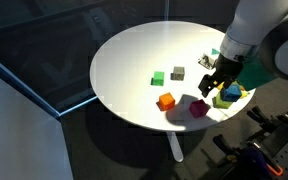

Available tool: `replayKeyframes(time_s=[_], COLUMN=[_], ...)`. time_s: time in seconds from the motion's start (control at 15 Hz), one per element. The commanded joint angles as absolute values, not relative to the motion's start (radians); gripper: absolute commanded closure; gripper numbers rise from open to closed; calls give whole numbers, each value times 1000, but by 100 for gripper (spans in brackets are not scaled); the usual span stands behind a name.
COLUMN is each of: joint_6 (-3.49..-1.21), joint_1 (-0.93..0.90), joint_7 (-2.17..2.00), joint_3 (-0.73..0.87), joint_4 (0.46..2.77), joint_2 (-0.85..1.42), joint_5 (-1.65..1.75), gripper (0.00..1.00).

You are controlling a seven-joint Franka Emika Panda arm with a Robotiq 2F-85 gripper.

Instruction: Pick the pink block and put it on the blue block

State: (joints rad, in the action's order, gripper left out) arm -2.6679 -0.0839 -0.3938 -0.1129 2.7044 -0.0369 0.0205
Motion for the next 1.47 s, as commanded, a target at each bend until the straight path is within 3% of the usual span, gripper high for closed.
replayKeyframes(time_s=[0.0,1.4], joint_6=[-2733,-2848], joint_1=[-98,-164], joint_7=[-346,-353], joint_3=[-115,-54], joint_4=[2713,2577], joint_2=[12,304], joint_5=[-26,-9], gripper=[0,0])
